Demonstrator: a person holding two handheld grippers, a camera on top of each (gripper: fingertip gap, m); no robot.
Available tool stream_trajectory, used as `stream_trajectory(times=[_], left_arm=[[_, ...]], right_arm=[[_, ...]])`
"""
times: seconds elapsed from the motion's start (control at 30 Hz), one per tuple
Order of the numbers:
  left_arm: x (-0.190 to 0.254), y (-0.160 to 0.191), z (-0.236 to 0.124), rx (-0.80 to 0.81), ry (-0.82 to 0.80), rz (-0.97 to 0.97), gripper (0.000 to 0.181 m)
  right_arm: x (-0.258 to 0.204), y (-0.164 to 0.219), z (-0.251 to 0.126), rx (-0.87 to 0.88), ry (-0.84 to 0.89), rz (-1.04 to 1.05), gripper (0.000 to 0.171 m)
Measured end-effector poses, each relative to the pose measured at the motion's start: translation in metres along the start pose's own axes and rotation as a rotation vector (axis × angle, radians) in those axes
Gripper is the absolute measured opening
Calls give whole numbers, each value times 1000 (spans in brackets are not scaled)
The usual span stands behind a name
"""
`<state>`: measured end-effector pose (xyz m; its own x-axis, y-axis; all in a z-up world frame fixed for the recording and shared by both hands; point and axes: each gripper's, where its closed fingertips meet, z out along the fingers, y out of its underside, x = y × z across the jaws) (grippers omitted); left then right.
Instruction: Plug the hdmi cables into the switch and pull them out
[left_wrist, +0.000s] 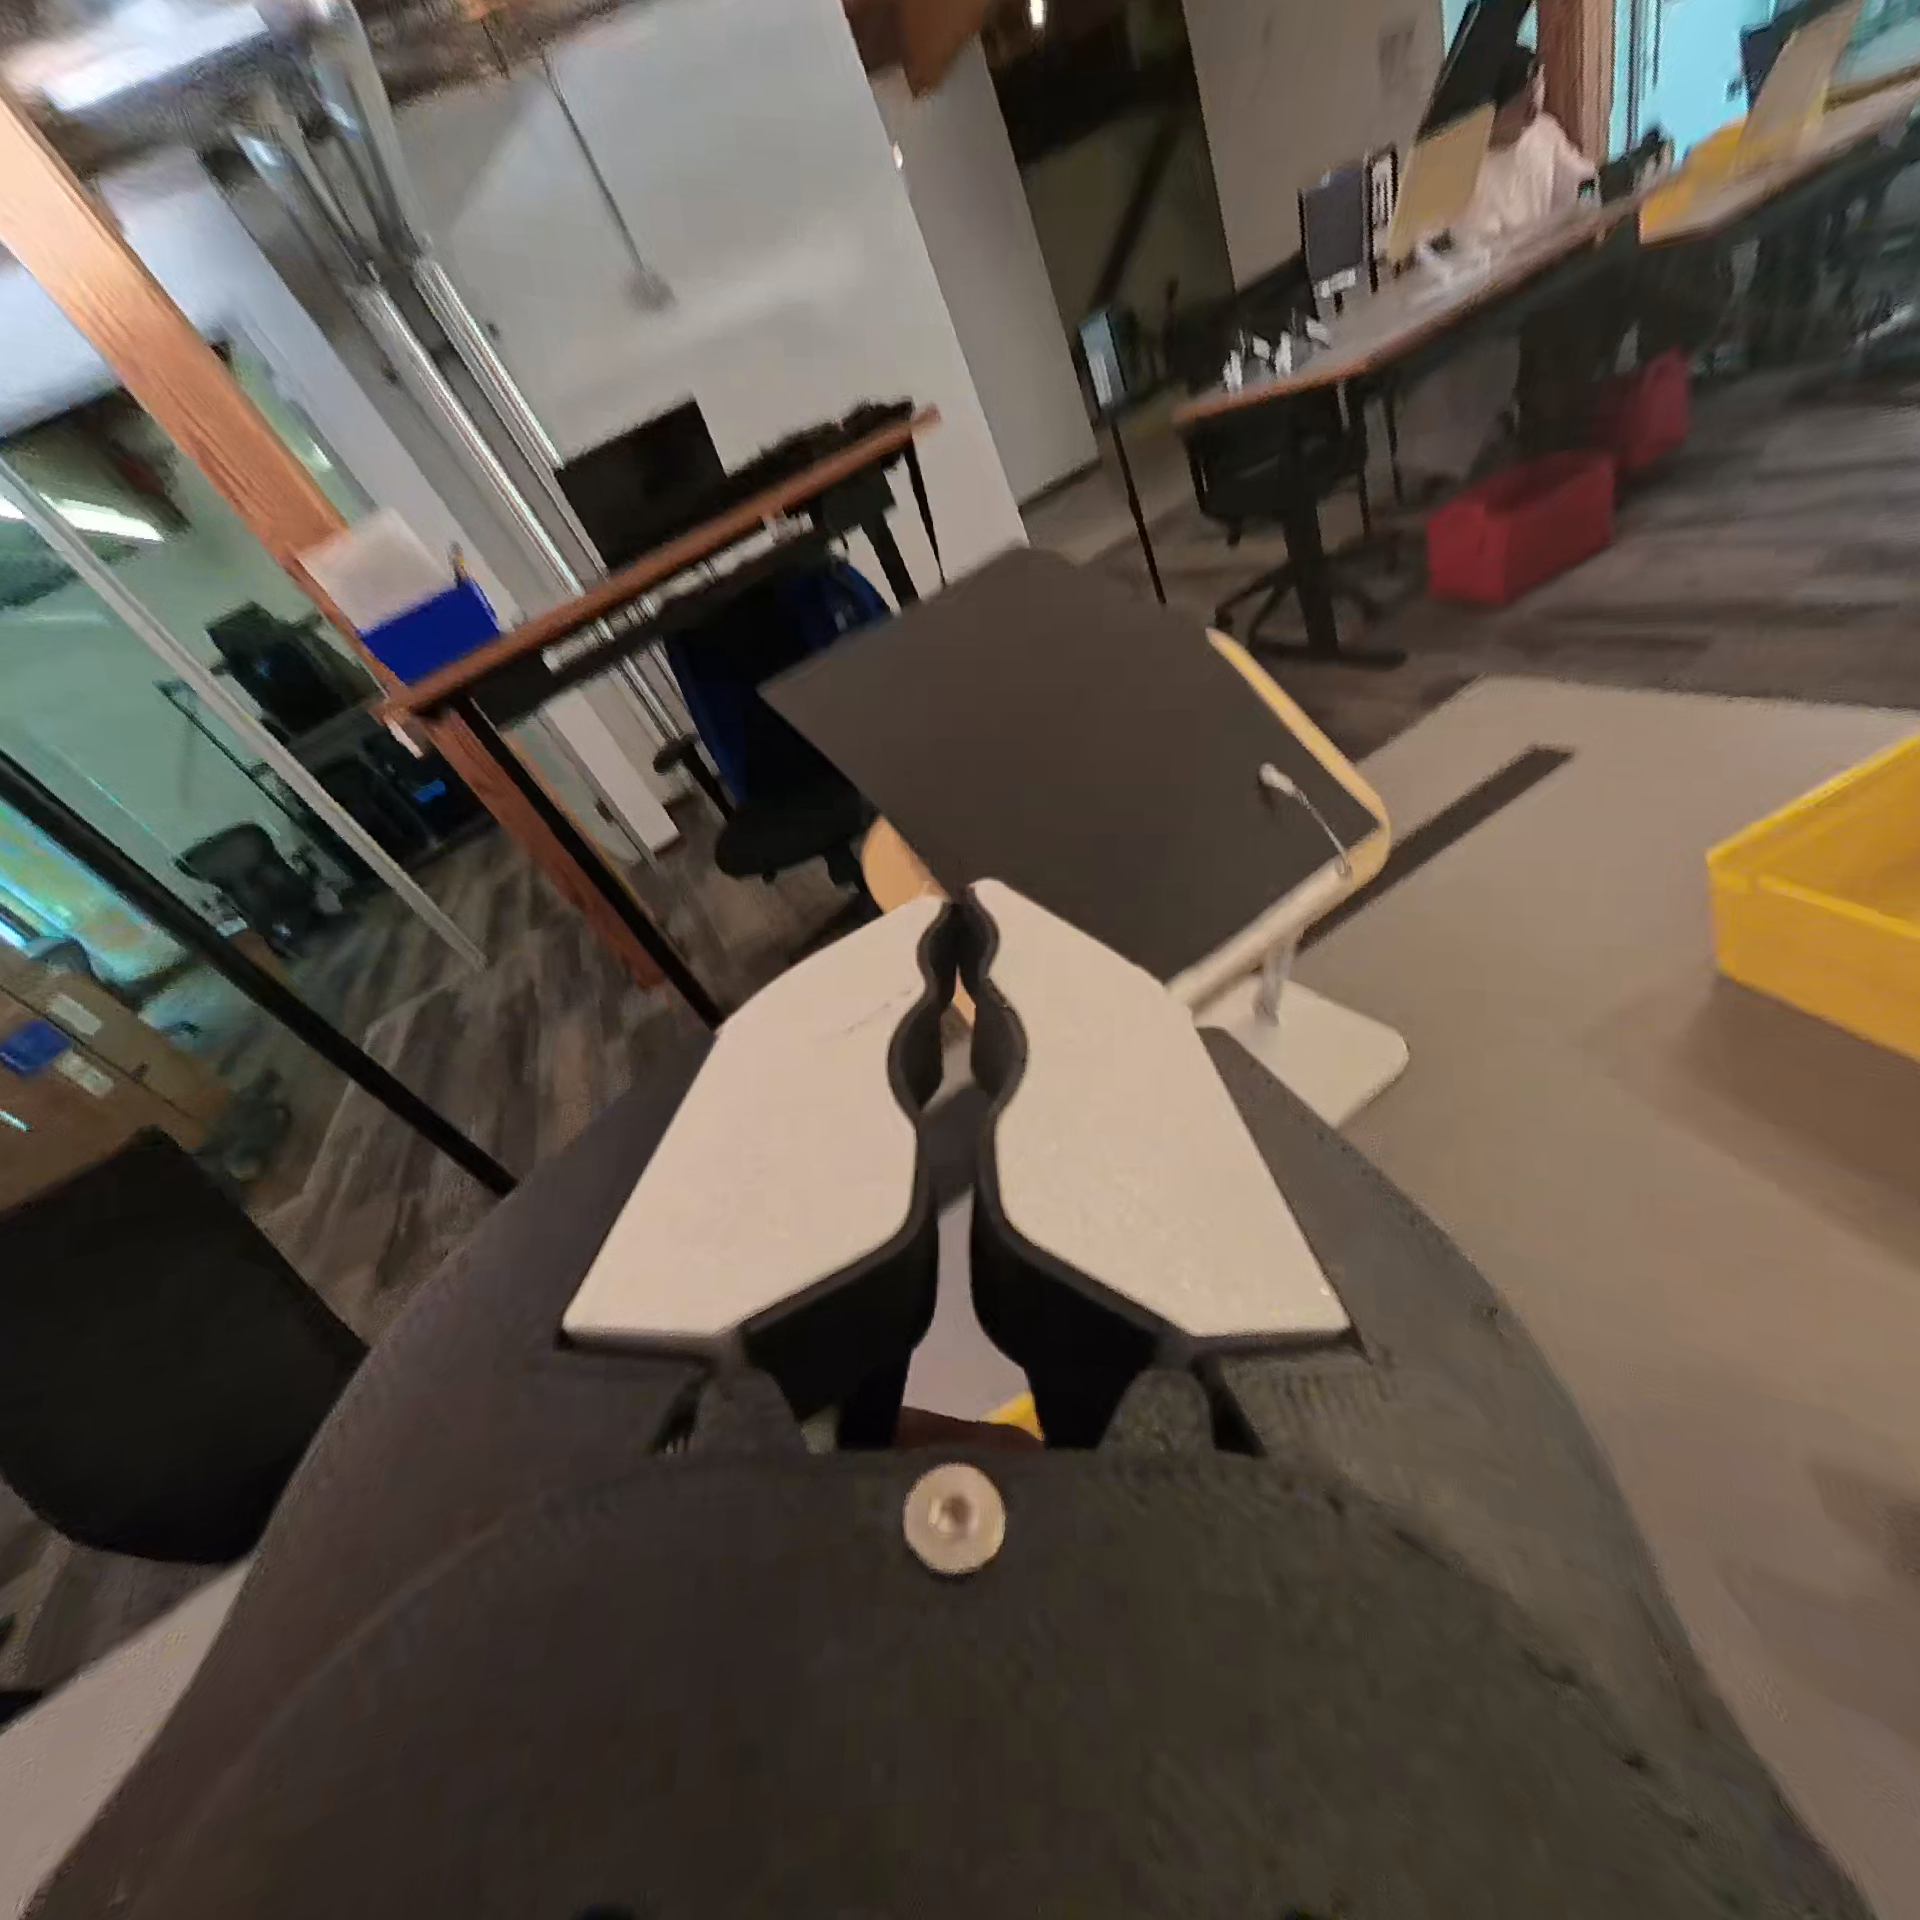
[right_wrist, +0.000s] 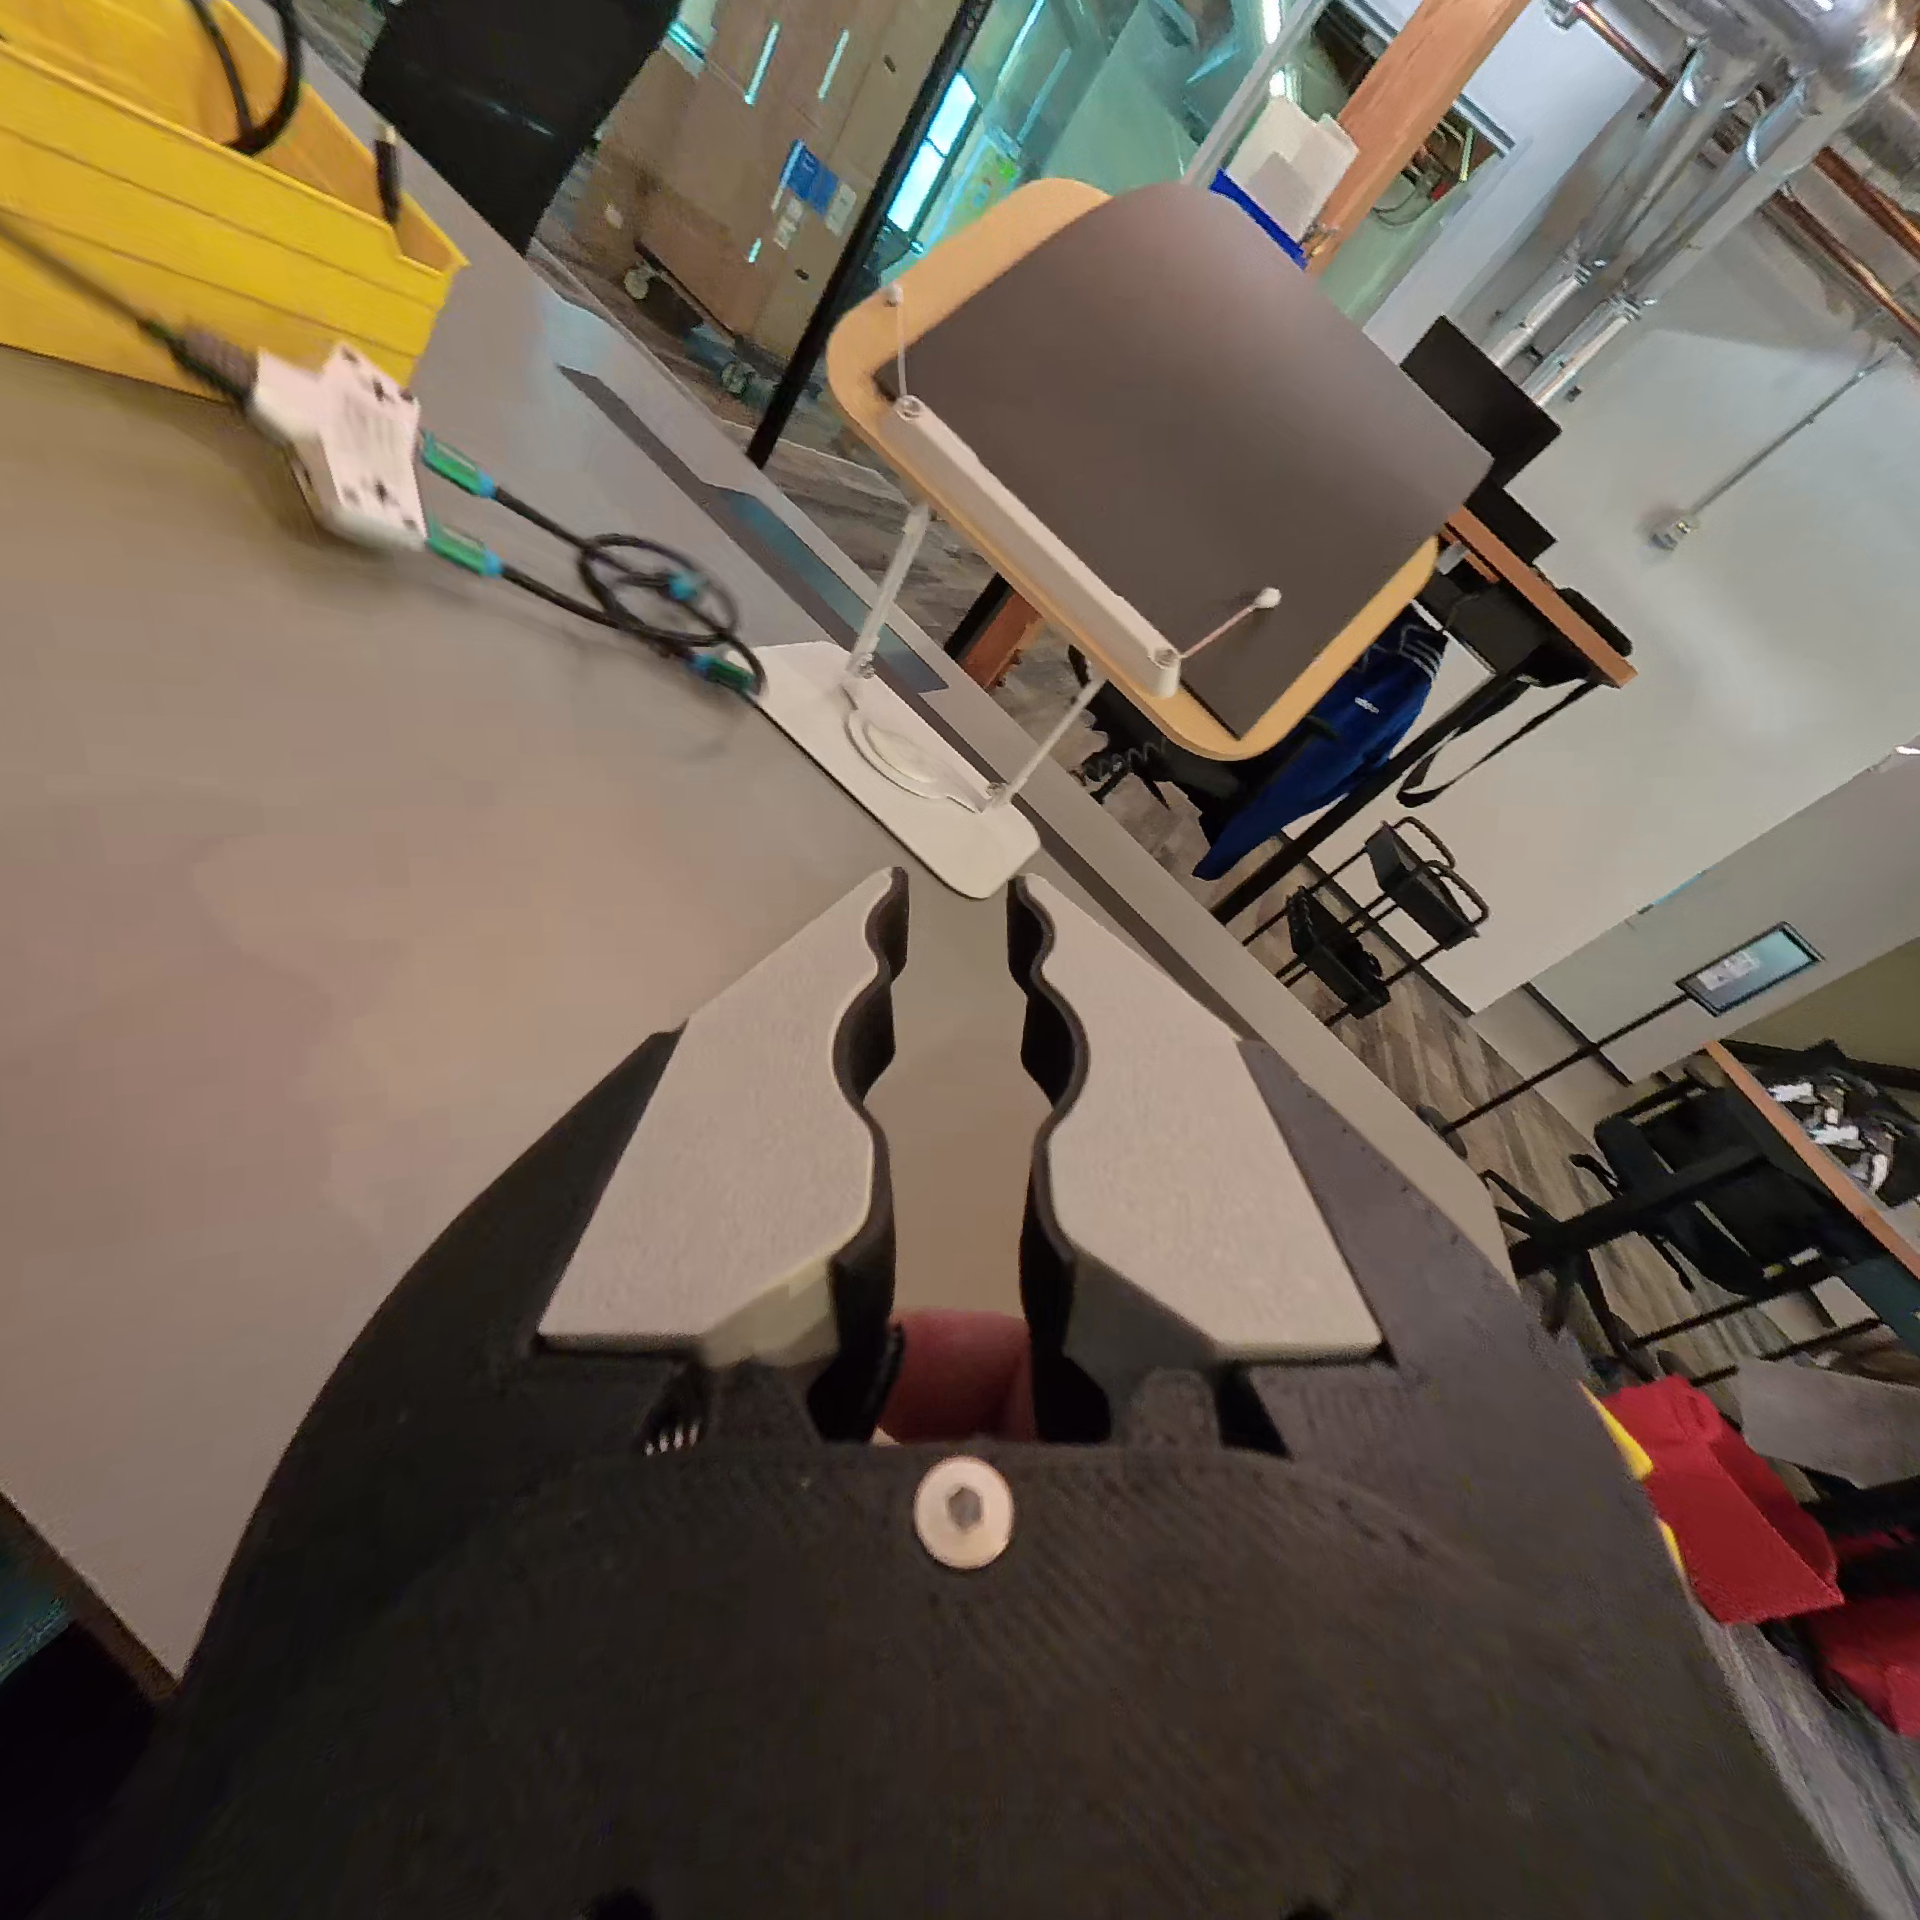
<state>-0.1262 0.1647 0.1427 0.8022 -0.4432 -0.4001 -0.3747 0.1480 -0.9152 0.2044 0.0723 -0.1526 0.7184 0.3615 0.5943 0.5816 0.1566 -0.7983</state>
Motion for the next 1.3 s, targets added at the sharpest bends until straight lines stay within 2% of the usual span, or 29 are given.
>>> stream_trajectory(times=[0.1, 0.17, 0.23, 0.3, 0.4, 0.43, 0.5, 0.6, 0.63, 0.67, 0.73, 0.87, 0.97, 1.07, 1.17, 1.2, 1.3], left_arm=[[39, 82, 7, -181, 89, -24, 0], [80, 139, 10, -314, 199, -21, 1], [120, 180, 15, -382, 266, 0, 6], [169, 225, 17, -513, 386, 4, 23], [201, 294, 23, -720, 400, 126, 50], [209, 320, 24, -806, 416, 177, 55], [206, 358, 36, -897, 342, 258, 56], [210, 393, 45, -997, 313, 211, 55], [210, 403, 45, -1030, 308, 210, 50], [206, 407, 49, -1026, 268, 204, 38], [197, 411, 55, -1026, 211, 250, 22], [193, 402, 57, -983, 196, 308, 22], [184, 371, 60, -892, 187, 278, 21], [168, 317, 62, -766, 172, 232, 21], [134, 248, 62, -614, 139, 137, 20], [114, 217, 61, -522, 90, 130, 0], [54, 126, 48, -350, 7, 89, 0]], right_arm=[[-13, -3, 3, 5, -36, -12, 16], [-24, -5, 6, 8, -76, -10, 16], [-34, -3, 11, -1, -111, -12, 16], [-46, 0, 16, -16, -159, -10, 17], [-62, 4, 24, -33, -217, 11, 17], [-69, 5, 26, -36, -237, 15, 18], [-80, 5, 30, -34, -268, 14, 18], [-94, 3, 32, -29, -301, 7, 18], [-97, 3, 33, -27, -311, 8, 18], [-100, 3, 35, -25, -317, 9, 18], [-105, 5, 38, -26, -329, 13, 18], [-108, 5, 46, -21, -337, 4, 20], [-110, -1, 52, -3, -340, -22, 23], [-113, -3, 59, -4, -337, -51, 23], [-117, -2, 63, -4, -341, -59, 23], [-119, 0, 63, -7, -344, -58, 23], [-123, 6, 63, -17, -350, -55, 22]])
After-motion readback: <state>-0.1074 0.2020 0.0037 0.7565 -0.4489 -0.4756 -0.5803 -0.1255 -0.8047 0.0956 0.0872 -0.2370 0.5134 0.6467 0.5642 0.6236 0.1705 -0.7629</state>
